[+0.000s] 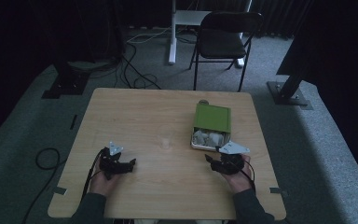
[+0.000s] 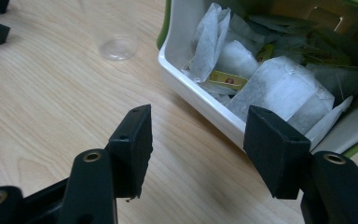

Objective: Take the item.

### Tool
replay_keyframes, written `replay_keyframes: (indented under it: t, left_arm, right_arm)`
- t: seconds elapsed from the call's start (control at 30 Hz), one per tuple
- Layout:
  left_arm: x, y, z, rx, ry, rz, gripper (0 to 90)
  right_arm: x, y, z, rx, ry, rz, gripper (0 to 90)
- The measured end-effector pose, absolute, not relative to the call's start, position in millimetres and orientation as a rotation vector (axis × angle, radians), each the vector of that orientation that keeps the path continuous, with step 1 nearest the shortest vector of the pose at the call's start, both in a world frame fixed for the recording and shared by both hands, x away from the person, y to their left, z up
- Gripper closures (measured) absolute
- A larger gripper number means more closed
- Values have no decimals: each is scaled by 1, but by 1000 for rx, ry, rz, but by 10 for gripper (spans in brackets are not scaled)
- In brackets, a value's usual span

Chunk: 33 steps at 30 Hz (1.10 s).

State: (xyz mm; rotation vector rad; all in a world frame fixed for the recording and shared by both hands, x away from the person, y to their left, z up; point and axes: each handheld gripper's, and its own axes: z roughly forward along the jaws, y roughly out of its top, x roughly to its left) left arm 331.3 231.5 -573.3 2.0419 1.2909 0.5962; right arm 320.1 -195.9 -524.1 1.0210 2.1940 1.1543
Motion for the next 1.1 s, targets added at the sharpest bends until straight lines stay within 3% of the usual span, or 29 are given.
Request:
replay_keyframes:
  t: [0.37, 1.1]
  left_arm:
    - [331, 231, -573, 2042, 1291, 596, 138]
    - [331, 231, -573, 2042, 1291, 596, 138]
  right_arm:
    - [332, -194, -523, 1022, 2181, 1145, 457]
    - [349, -194, -529, 987, 2226, 1091, 638]
